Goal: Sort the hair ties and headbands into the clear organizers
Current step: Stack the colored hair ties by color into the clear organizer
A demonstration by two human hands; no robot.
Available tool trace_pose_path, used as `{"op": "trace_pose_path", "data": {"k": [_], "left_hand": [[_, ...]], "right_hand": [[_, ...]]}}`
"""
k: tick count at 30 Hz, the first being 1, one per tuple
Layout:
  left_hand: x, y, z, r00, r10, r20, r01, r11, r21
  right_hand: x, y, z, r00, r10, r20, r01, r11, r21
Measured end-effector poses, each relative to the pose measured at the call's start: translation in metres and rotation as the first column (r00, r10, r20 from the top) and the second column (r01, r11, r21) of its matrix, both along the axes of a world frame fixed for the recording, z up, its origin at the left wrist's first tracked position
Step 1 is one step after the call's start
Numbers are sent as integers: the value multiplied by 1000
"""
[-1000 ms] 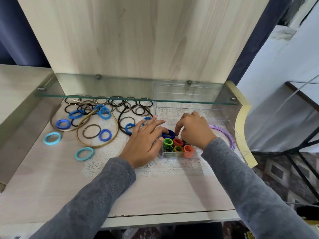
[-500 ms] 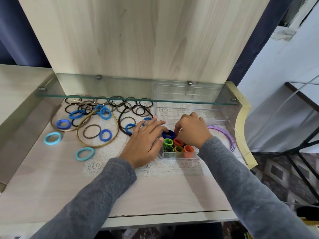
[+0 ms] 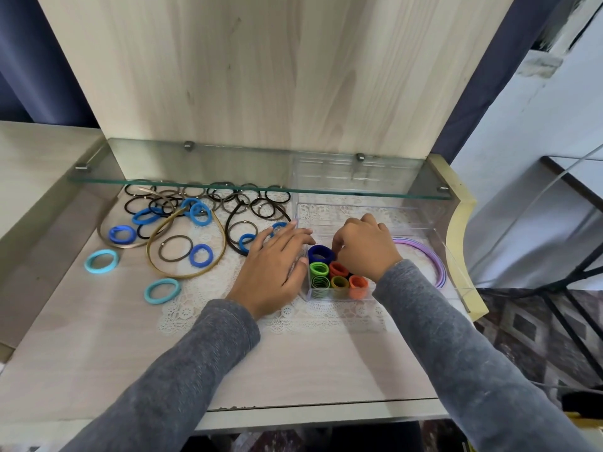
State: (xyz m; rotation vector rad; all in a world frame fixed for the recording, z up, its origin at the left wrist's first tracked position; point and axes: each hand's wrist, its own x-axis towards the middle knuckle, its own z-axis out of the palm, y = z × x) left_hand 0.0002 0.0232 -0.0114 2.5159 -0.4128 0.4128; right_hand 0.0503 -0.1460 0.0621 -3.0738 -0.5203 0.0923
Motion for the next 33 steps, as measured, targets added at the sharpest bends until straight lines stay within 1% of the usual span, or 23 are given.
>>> {"op": "trace_pose_path", "data": {"k": [5, 10, 17, 19, 21, 24, 27, 30, 33], "left_hand": [[0, 0, 1, 1000, 14, 11, -14, 1000, 3], [0, -1, 1, 999, 38, 21, -39, 999, 14], [1, -1, 0, 998, 46, 42, -48, 998, 39], [-1, -1, 0, 994, 84, 75, -88, 995, 46], [-3, -1, 3, 976, 154, 156, -161, 986, 32], [-6, 1, 9, 928, 258, 268, -261, 965, -23], [-10, 8, 10, 893, 339, 297, -344, 938, -35], [-16, 20, 10, 880, 394, 265, -402, 915, -24], [-25, 38, 8, 861, 442, 251, -461, 887, 23]], "right_hand": [[1, -2, -3, 1000, 11, 10, -11, 999, 36], [0, 3, -4, 995, 82, -58, -80, 996, 43], [-1, 5, -5, 995, 75, -65, -72, 996, 47], [-2, 4, -4, 996, 60, -73, -55, 997, 62], [-3, 3, -4, 996, 43, -75, -36, 995, 97], [-7, 4, -7, 999, -8, -51, 19, 979, 202], [-14, 9, -15, 997, -71, 16, 60, 925, 374], [-22, 23, -23, 984, -119, 133, 30, 844, 535], [-32, 44, -26, 955, -142, 262, -74, 740, 669]]}}
